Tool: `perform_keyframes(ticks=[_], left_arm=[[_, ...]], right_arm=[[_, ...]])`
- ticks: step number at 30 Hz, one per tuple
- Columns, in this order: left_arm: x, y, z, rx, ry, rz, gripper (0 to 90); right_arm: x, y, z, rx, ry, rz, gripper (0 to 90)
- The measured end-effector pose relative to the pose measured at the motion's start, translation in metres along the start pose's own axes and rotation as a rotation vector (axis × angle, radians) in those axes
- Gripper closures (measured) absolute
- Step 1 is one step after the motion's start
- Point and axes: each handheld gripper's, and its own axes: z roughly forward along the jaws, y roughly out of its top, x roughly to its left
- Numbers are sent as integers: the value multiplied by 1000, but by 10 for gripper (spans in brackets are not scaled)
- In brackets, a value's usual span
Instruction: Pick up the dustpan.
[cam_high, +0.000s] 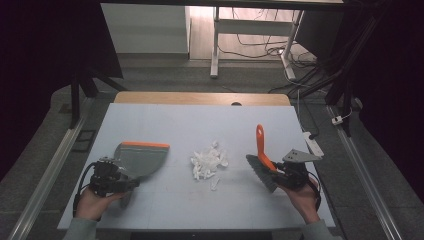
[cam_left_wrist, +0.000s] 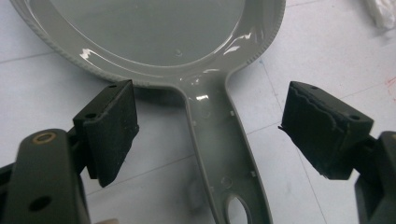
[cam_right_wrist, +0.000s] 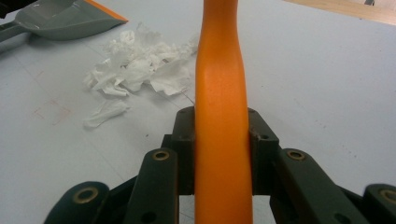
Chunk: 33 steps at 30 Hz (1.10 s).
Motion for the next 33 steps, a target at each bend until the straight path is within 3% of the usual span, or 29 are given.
perform_keyframes(ticks=[11,20,27,33], left_arm=[[2,-2,15,40,-24,-27,198],[2,-2,24,59,-13,-42,234],[3,-2,28,55,-16,-67,326],[2,-1,29,45,-27,-81,458]], right_arm=[[0,-1,2,9,-1,1,700],[1,-1,2,13,-4,-3,700],[0,-1,2,14,-9,0,700],[1,-1,3,16,-8,-3,700]])
